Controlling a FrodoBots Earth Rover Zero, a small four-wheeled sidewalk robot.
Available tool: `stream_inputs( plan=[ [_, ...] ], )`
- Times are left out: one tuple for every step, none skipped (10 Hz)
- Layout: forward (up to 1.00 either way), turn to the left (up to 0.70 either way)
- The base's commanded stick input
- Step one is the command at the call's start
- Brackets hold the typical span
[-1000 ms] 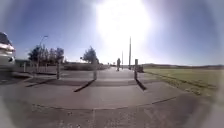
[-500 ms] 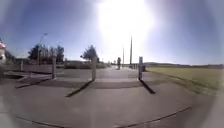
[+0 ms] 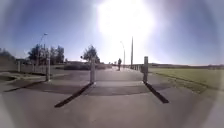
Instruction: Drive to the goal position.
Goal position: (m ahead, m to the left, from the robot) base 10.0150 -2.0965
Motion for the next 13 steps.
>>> stream_inputs(
  plan=[
    [1.00,0.00],
    [1.00,0.00],
    [1.00,0.00],
    [1.00,0.00],
    [1.00,-0.02],
    [1.00,-0.21],
    [1.00,-0.40],
    [1.00,-0.22],
    [1.00,-0.03],
    [1.00,0.00],
    [1.00,0.00],
    [1.00,0.00],
    [1.00,0.00]
  ],
)
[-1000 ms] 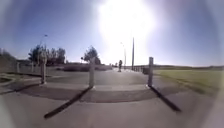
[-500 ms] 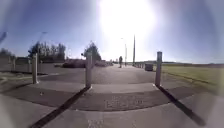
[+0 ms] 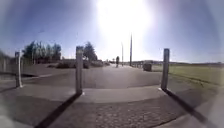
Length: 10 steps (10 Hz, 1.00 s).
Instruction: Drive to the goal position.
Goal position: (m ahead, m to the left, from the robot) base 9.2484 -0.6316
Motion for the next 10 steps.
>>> stream_inputs(
  plan=[
    [1.00,0.00],
    [1.00,0.00],
    [1.00,0.00],
    [1.00,0.00],
    [1.00,0.00],
    [1.00,0.00],
    [1.00,0.00],
    [1.00,0.00],
    [1.00,0.00],
    [1.00,0.00]
  ],
)
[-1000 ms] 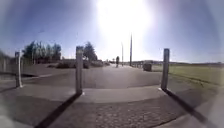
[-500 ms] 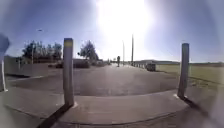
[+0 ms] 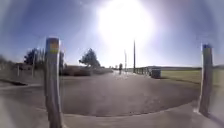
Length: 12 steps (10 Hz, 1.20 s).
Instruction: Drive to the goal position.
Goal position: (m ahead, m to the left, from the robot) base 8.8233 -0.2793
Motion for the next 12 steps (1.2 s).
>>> stream_inputs(
  plan=[
    [1.00,0.00],
    [1.00,0.00],
    [1.00,0.00],
    [1.00,0.00],
    [1.00,0.00],
    [1.00,0.00],
    [1.00,0.00],
    [1.00,0.00],
    [1.00,0.00],
    [1.00,0.00],
    [1.00,0.00],
    [1.00,0.00]
  ],
)
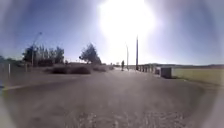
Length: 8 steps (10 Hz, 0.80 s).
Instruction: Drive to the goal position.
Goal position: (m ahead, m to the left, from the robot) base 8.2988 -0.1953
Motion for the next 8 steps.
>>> stream_inputs(
  plan=[
    [1.00,-0.02],
    [1.00,-0.20],
    [1.00,-0.38],
    [1.00,-0.40],
    [1.00,-0.40],
    [1.00,0.00],
    [1.00,0.00],
    [1.00,0.00]
  ],
)
